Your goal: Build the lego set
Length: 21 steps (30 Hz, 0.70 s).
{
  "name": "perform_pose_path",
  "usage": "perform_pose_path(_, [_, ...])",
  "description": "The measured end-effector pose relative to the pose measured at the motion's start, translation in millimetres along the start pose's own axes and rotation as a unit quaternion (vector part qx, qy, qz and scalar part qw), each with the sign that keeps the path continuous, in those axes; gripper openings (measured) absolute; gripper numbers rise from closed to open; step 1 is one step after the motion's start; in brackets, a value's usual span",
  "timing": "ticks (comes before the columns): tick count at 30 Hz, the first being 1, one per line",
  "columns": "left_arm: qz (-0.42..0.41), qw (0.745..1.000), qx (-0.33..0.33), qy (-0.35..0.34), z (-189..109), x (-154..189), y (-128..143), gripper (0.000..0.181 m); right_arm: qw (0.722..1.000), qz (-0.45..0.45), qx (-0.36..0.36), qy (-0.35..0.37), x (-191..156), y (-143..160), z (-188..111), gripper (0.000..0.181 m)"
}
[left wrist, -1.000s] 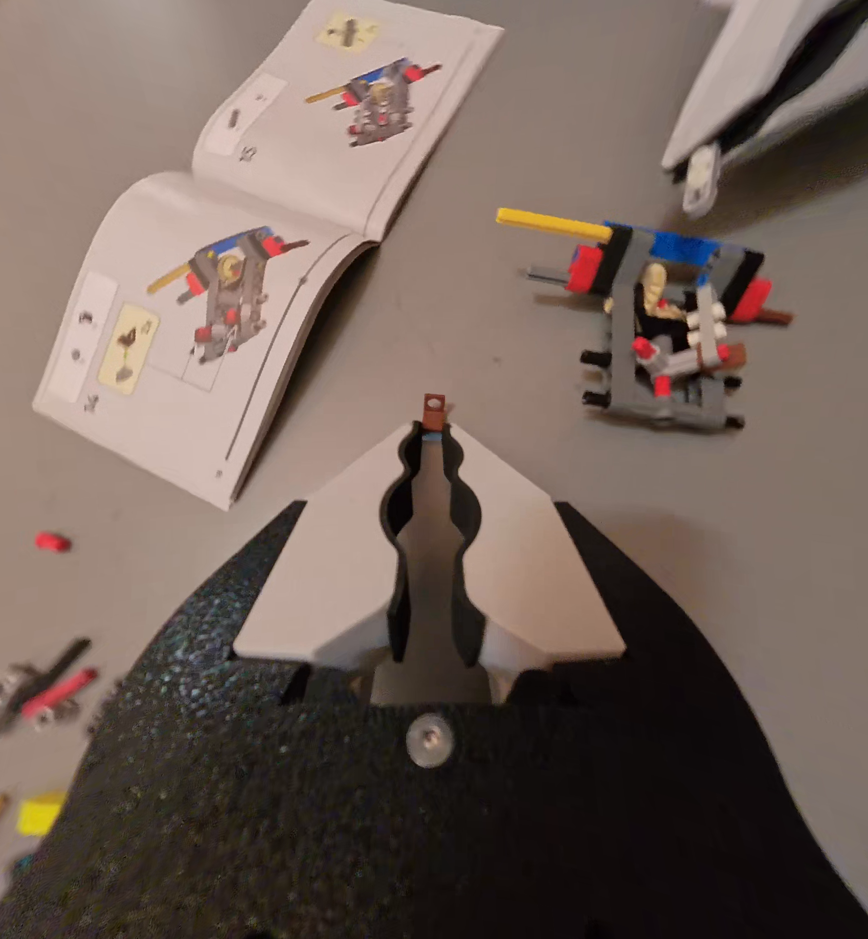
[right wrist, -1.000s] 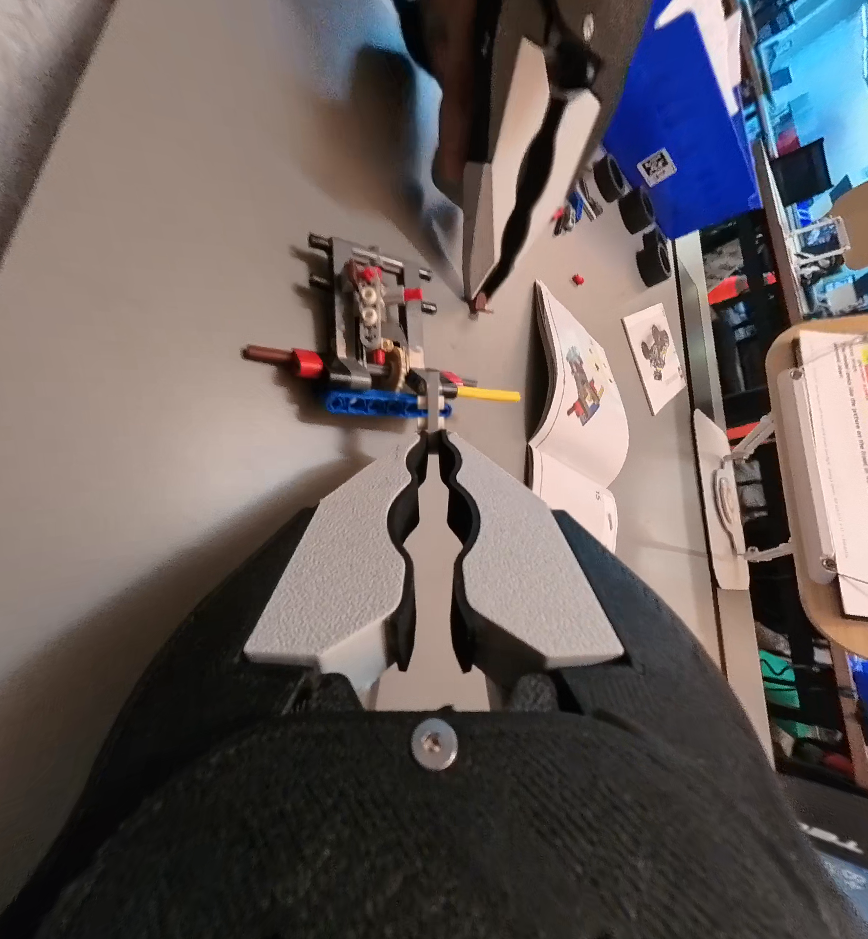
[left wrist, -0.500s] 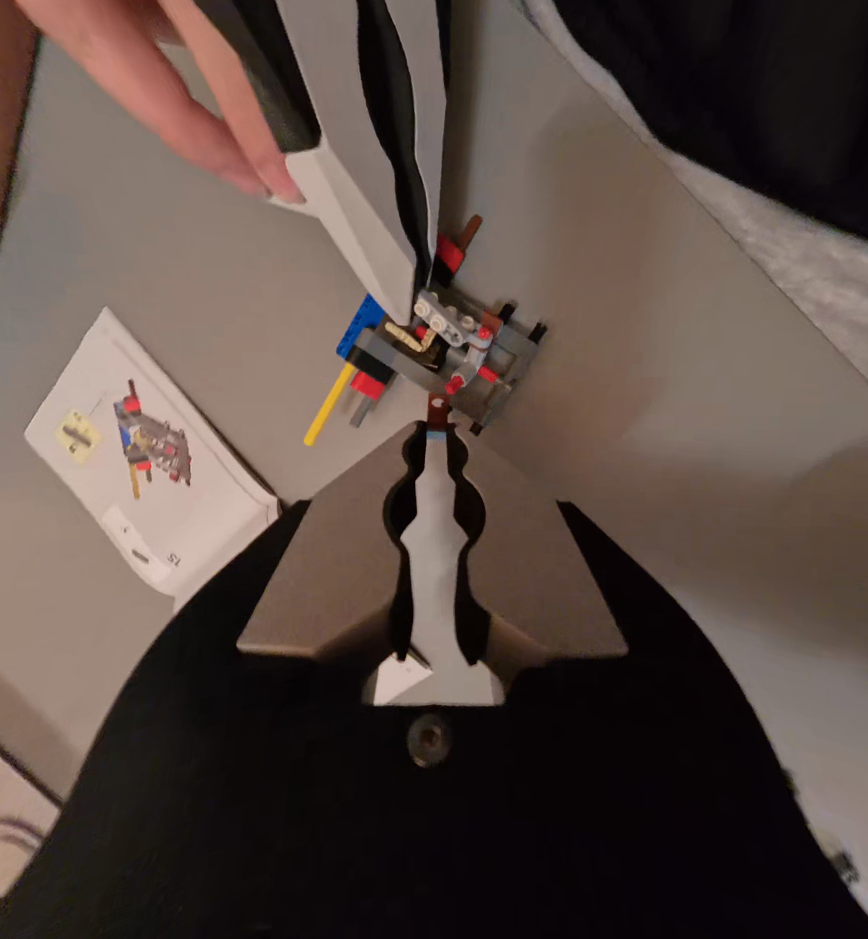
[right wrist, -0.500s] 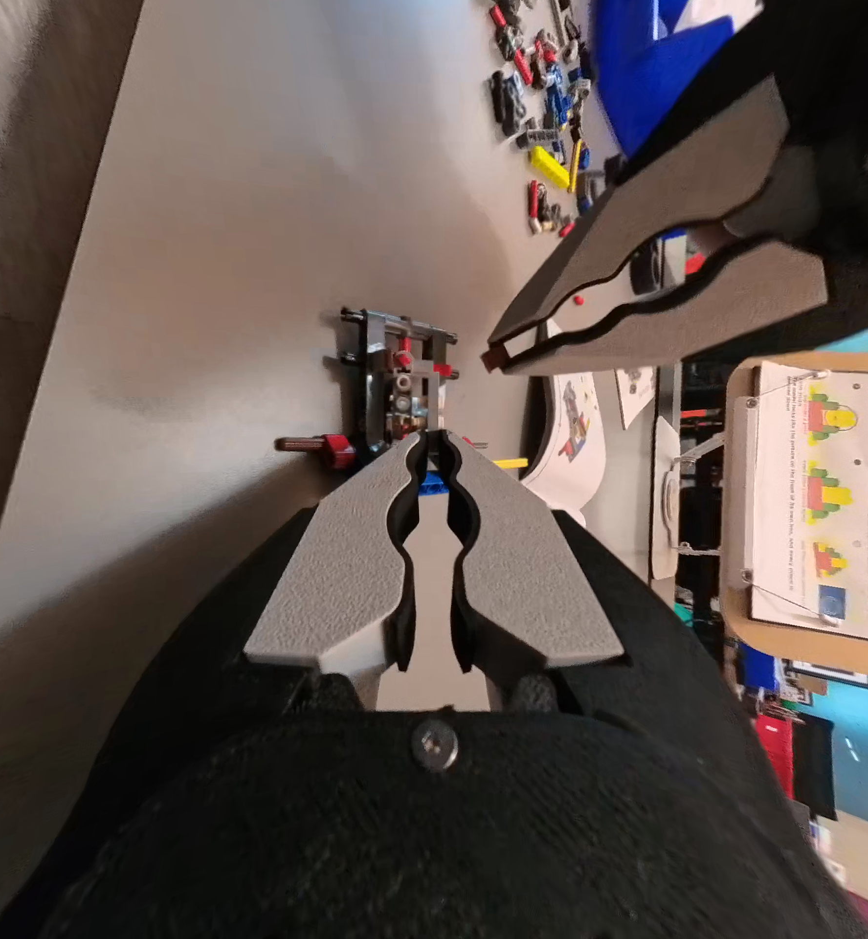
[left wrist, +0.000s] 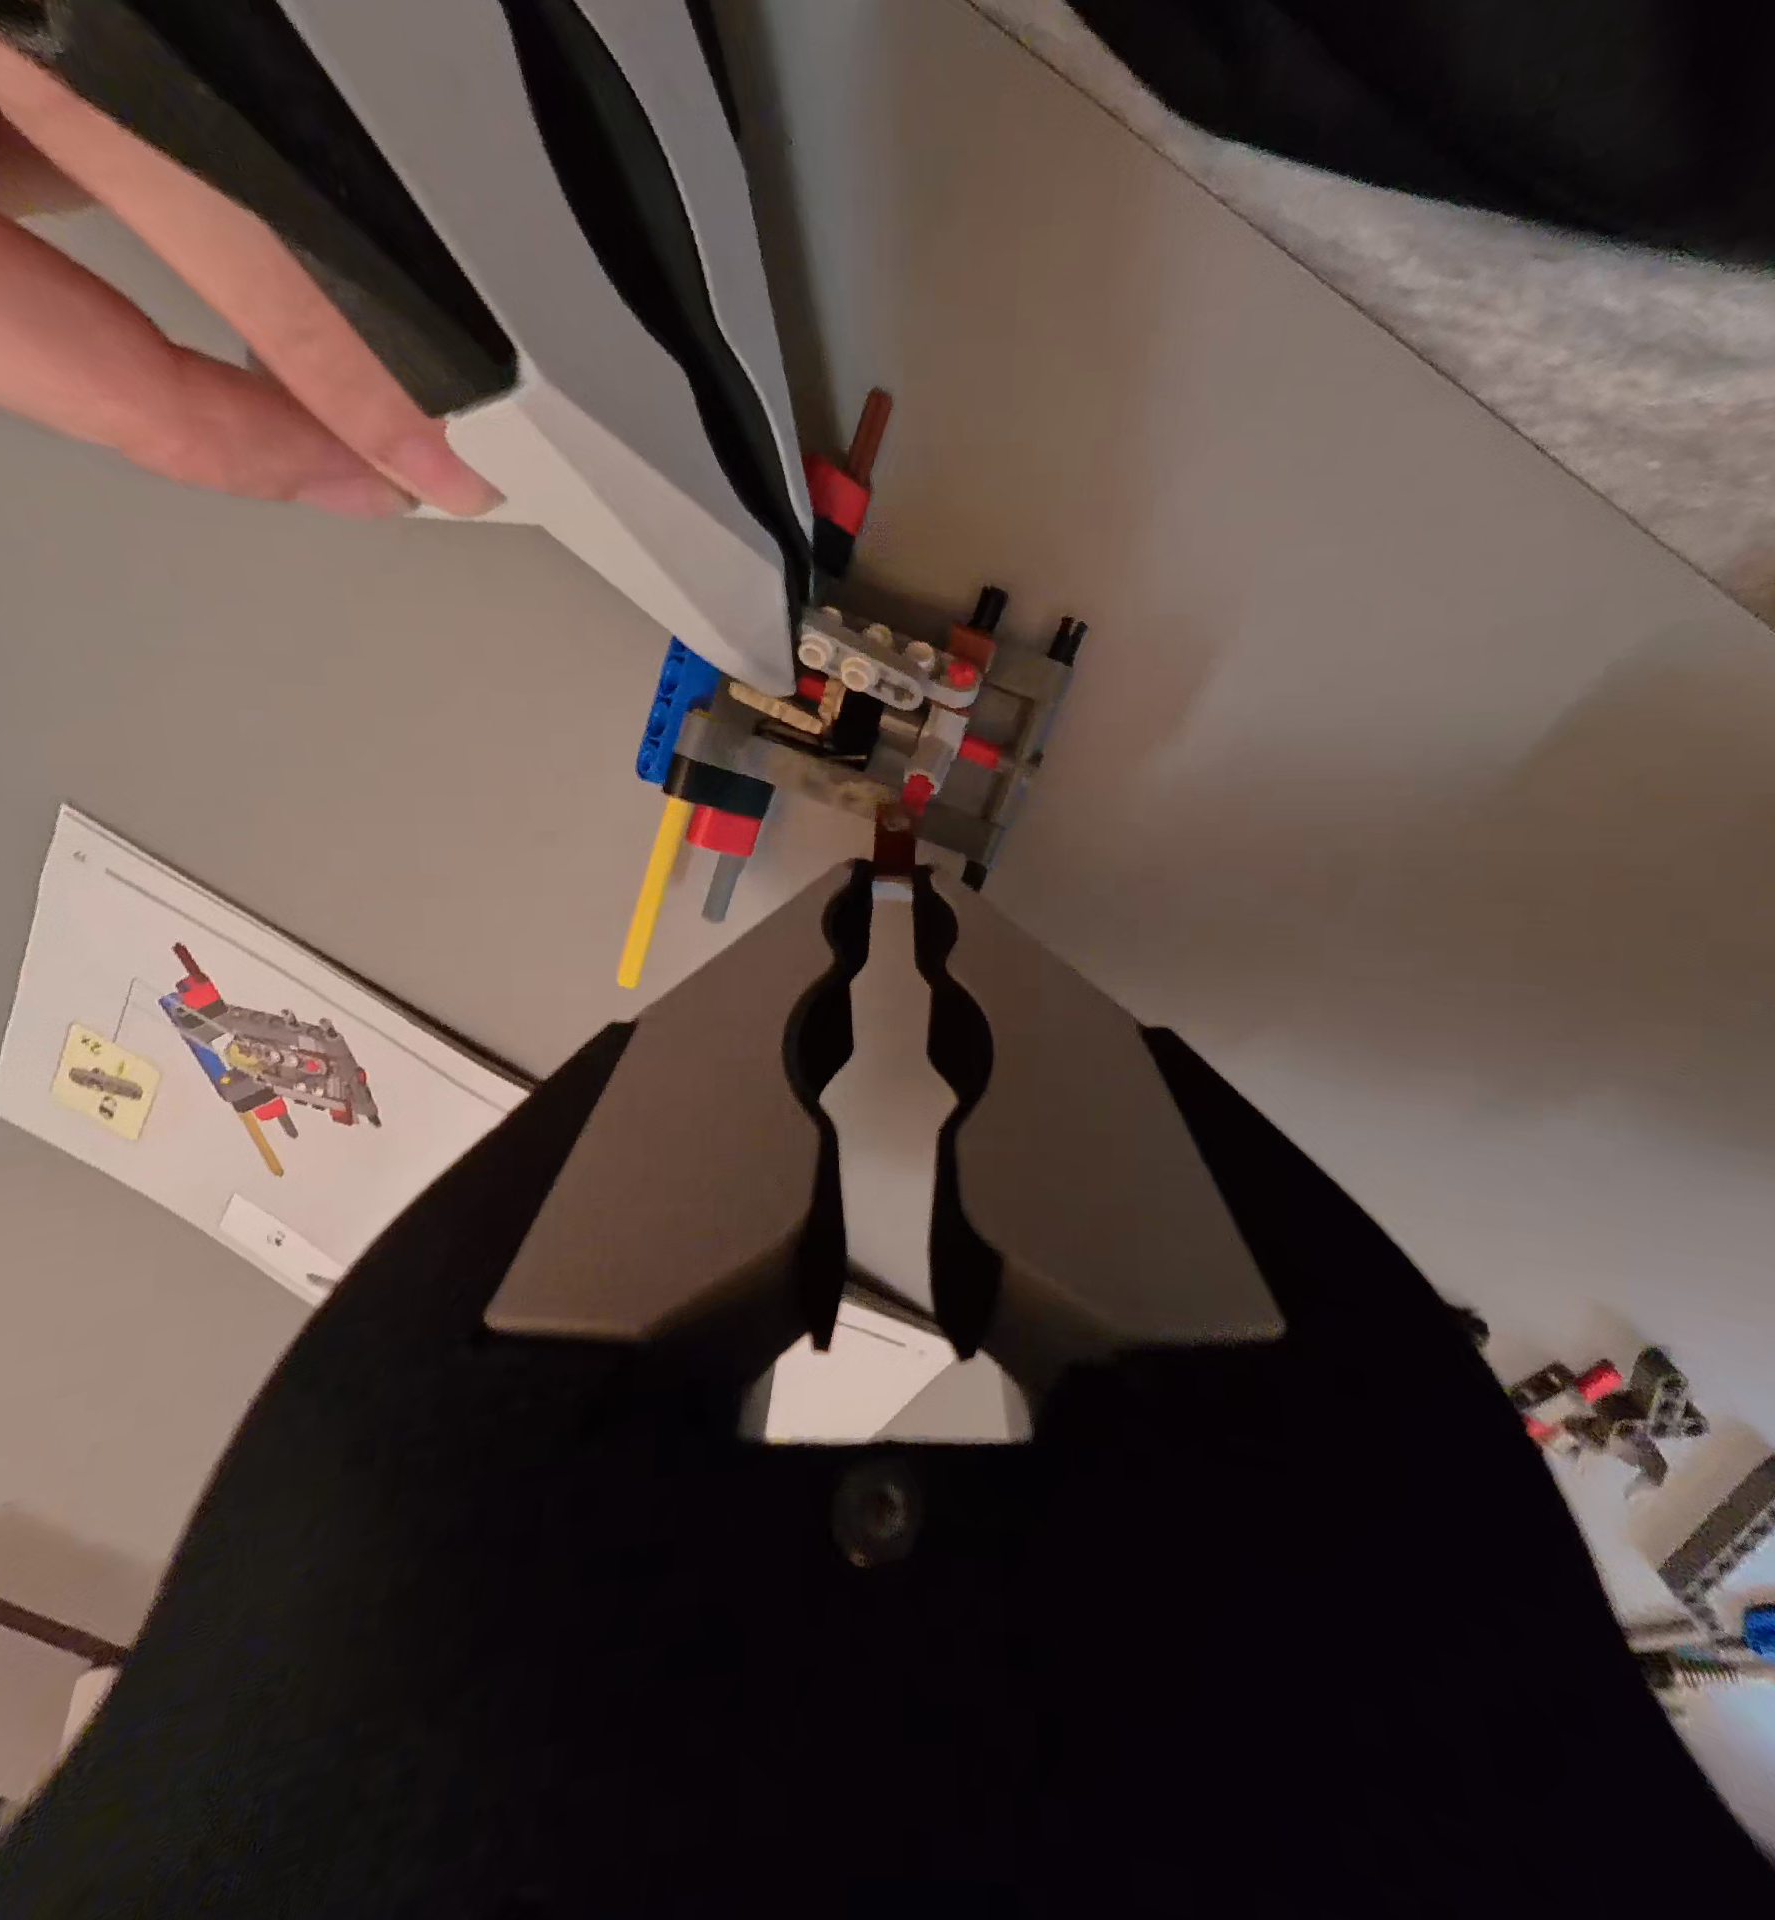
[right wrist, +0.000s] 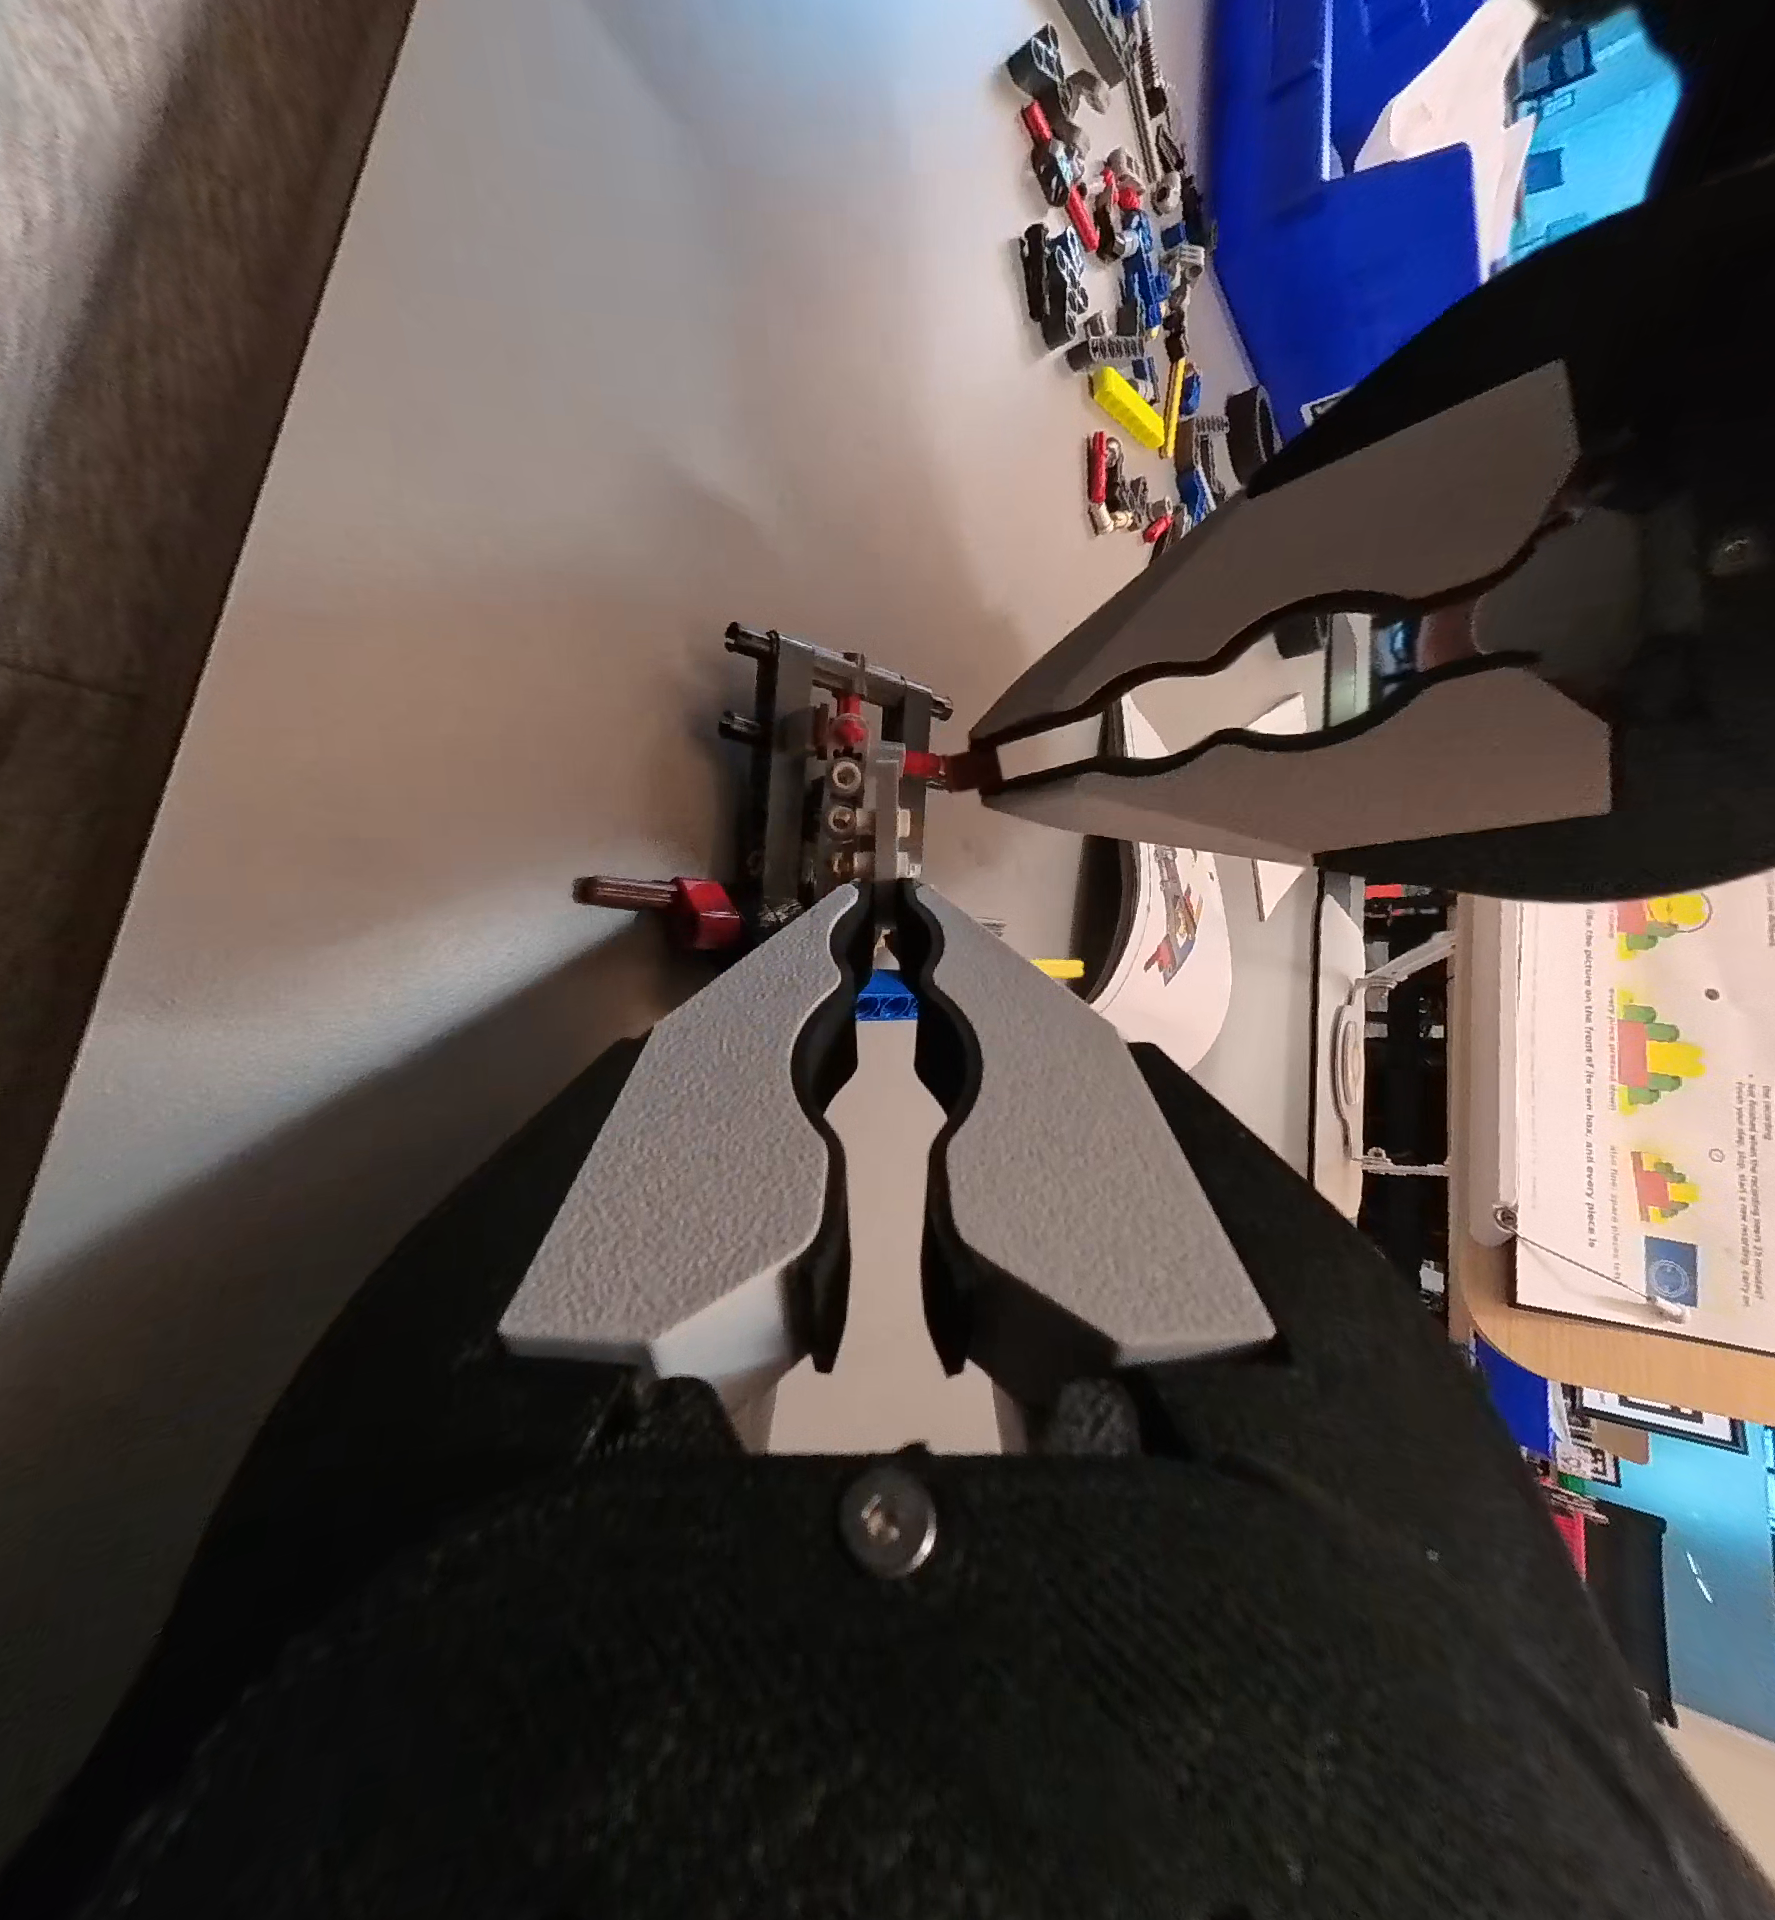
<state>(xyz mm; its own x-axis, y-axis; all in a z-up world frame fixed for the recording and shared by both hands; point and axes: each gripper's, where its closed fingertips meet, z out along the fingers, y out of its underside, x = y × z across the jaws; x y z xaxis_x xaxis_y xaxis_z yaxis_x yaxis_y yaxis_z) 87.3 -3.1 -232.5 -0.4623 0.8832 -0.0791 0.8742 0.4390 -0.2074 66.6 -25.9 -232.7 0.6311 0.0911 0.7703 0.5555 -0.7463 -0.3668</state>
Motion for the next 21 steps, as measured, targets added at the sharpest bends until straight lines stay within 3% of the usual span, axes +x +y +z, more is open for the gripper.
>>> perform_pose_path(1, [0.004, 1.0, -0.005, 0.006, -0.8, 0.8, 0.7, 0.005, 1.0, -0.001, -0.001, 0.0, -0.1, -0.1, 0.1, 0.001])
perform_pose_path(21, [0.032, 0.997, 0.003, 0.065, 4.2, 8.8, -4.1, 0.006, 1.0, -0.005, 0.005, -0.003, -1.8, -2.3, 0.3, 0.001])
